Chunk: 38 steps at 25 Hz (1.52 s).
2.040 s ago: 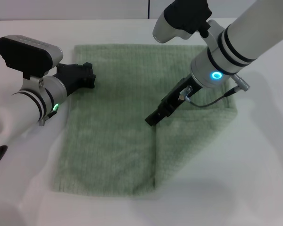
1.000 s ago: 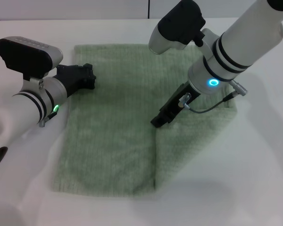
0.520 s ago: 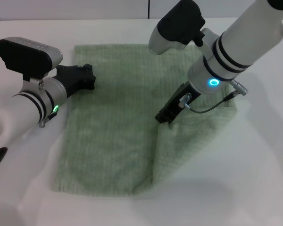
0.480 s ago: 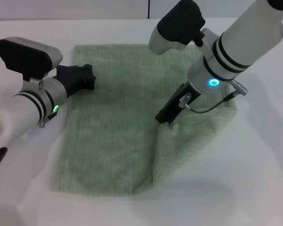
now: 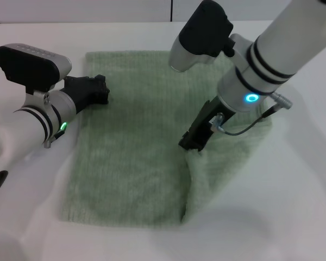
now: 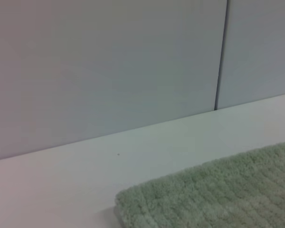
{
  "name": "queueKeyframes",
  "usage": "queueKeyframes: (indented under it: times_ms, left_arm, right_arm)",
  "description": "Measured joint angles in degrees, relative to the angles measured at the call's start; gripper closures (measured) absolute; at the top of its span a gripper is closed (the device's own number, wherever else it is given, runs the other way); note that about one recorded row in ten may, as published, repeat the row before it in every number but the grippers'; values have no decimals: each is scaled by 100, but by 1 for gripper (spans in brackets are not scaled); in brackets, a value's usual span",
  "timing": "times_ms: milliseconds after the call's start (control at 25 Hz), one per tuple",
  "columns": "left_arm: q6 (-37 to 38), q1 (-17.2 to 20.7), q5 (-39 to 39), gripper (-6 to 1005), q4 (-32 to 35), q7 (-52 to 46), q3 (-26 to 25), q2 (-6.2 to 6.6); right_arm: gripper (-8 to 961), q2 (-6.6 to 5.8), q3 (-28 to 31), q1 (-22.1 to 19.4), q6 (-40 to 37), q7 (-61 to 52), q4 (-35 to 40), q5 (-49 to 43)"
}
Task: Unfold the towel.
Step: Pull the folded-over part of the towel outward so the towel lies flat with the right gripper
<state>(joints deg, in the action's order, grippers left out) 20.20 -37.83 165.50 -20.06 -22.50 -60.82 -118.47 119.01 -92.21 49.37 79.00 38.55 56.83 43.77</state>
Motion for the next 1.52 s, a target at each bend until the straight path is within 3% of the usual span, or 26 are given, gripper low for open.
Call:
queueKeyframes:
  times_ms: [280,520,1080,1320,1520]
  left_arm:
    - [0,18,0,995,-30,0,0,8]
    - [-1,21,0,995,-35,0,0,9]
    - [-162,5,0,995,-58,0,0,18]
    - [-193,-2,0,995,-76,0,0,13]
    - [-193,19,0,995,-106,0,0,10]
  right_arm:
    - [891,-19,74,-688,1330,357,1963,-749]
    - [892,-14,88,-815,2163,436,2586,-807]
    - [870,-13,-815,-997,2372,-20,2105,-1105]
    - [851,11,-816,-952,2338,-68,1973,-1093]
    - [836,18,-881,-1003,2350,-99,2298,-1069]
